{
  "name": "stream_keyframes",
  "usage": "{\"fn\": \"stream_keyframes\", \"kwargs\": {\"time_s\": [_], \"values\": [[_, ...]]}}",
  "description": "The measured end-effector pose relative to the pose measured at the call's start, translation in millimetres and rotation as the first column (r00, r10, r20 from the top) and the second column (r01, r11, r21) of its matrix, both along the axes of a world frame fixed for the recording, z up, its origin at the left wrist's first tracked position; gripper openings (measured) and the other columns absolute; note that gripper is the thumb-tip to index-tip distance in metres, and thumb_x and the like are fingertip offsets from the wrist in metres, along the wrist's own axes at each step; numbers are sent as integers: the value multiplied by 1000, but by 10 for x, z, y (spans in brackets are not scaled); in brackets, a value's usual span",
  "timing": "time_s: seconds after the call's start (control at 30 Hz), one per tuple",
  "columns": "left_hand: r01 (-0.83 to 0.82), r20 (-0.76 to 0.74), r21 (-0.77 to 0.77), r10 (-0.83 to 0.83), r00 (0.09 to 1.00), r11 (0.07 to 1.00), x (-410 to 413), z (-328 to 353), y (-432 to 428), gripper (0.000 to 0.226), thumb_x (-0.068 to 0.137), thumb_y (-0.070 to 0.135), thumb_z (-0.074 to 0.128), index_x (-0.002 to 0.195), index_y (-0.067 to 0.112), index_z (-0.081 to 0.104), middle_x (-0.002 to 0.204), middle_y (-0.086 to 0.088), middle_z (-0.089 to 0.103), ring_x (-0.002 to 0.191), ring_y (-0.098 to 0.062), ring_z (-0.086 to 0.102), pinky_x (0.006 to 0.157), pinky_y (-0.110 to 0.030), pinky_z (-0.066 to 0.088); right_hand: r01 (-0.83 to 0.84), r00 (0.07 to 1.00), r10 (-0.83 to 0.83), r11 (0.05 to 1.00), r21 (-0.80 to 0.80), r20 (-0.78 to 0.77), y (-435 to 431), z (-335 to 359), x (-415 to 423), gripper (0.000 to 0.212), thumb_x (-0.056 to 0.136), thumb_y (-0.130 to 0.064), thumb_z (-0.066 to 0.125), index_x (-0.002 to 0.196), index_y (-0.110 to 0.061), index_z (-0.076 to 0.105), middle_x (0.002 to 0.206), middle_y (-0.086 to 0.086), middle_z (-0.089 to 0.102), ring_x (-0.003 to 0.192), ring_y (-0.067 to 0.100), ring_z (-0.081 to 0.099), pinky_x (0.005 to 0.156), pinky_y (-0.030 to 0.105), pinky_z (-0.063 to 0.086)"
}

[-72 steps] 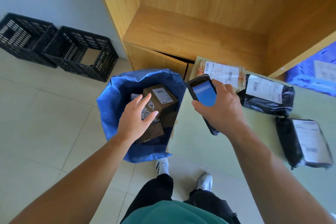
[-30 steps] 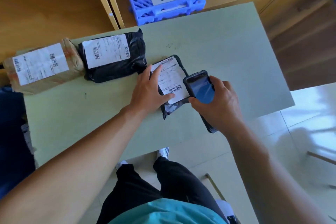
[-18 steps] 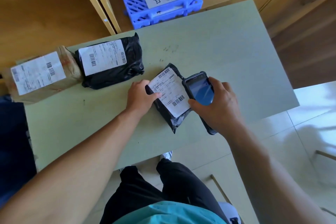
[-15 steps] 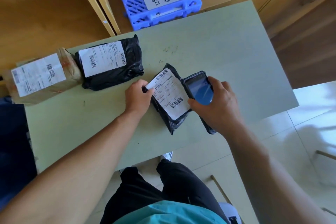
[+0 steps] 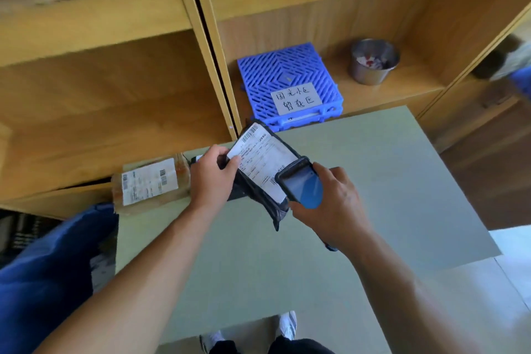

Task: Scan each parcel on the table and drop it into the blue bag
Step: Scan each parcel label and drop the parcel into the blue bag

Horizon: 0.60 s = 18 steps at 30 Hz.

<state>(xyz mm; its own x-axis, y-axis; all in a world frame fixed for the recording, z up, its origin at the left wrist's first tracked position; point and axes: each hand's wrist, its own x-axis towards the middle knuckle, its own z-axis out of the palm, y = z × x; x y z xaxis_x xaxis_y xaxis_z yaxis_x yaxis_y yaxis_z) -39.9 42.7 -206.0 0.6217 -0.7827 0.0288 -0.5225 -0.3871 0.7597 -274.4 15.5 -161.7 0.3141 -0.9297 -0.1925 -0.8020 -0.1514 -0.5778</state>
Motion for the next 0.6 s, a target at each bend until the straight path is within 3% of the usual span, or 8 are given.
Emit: {"fn": "stream_keyframes", "kwargs": {"time_s": [0.13, 0.33, 0.6], "values": [[-98, 52, -74, 102, 993, 992, 286, 412, 103, 6, 92, 25, 71, 92, 24, 65, 83, 10, 68, 78, -13, 62, 58, -7, 35, -104, 994, 103, 994, -33, -43, 61, 205, 243, 80, 68, -53, 72, 138, -34, 38, 114, -8, 42, 102, 22, 55, 77, 36, 52], [-184, 100, -225, 211, 972, 957, 793, 862, 304, 8, 90, 27, 72, 94, 21, 69, 83, 10, 70, 77, -14, 64, 66, -25, 45, -193, 979, 186, 978, -85, -81, 164, 411, 627, 80, 68, -52, 71, 138, -34, 36, 115, -8, 42, 101, 22, 55, 74, 36, 50], [-229, 153, -281, 279, 948, 932, 1255, 990, 748, 9, 90, 28, 73, 95, 20, 71, 81, 16, 68, 76, -12, 66, 68, -29, 51, -268, 955, 250, 958, -102, -161, 406, 449, 1081, 85, 67, -53, 69, 141, -31, 34, 117, -6, 42, 97, 23, 56, 76, 38, 51]]}}
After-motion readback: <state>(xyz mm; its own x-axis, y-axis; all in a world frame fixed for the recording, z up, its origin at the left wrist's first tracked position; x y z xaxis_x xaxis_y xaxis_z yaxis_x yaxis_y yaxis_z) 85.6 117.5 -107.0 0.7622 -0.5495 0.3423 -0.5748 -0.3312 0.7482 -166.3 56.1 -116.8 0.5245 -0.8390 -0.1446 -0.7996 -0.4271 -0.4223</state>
